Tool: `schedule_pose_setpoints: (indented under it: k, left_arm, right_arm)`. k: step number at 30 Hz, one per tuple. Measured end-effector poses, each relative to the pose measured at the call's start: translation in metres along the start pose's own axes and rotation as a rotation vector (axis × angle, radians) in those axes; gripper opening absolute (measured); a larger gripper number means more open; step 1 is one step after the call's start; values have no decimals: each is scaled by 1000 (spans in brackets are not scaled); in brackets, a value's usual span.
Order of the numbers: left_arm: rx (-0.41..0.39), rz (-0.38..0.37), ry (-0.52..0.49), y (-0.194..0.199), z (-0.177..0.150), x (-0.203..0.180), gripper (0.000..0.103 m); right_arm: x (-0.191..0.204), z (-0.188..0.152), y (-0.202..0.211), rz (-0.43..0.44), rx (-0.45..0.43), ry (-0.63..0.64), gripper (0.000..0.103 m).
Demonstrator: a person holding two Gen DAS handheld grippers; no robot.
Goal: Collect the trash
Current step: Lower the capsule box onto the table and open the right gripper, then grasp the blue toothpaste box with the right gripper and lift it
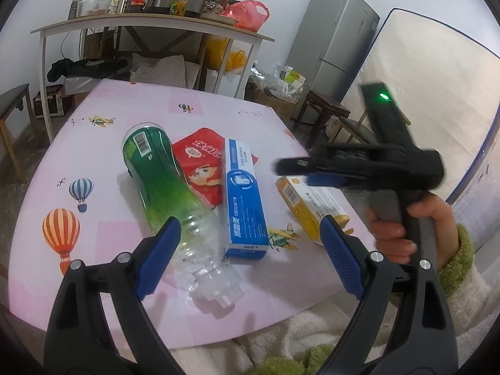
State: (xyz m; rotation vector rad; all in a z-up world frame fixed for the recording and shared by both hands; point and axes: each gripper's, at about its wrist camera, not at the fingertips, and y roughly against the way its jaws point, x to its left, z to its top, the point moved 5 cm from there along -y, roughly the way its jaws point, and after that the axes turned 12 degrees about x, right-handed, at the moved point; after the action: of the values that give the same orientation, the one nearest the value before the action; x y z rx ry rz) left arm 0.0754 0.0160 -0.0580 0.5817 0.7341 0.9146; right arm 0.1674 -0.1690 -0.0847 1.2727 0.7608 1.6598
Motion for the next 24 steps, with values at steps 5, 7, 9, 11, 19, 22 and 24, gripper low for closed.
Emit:
schedule_pose_setpoints:
  k: [5, 7, 9, 11, 19, 22, 24]
  left_arm:
    - [4, 4, 7, 4, -11, 3, 86]
    - [2, 6, 12, 6, -15, 6, 86]
    - [-4, 12, 17, 7, -17, 9, 86]
    - [-10, 18, 24, 10, -20, 14, 86]
    - [-17, 38, 40, 15, -26, 26, 86]
    - [-12, 30, 50, 14, -26, 29, 86]
    - [-13, 31, 49, 13, -26, 29, 86]
  right_arm:
    - [11, 14, -35, -46, 59, -34, 81]
    - [13, 16, -49, -64, 86, -55, 81]
    - [15, 17, -59, -89, 101, -62, 81]
    - [19, 18, -68, -118, 113, -57, 81]
    - [24, 18, -84, -229, 134, -45, 74]
    - [26, 19, -84, -247, 134, -46, 67]
    - [26, 19, -84, -241, 137, -52, 62]
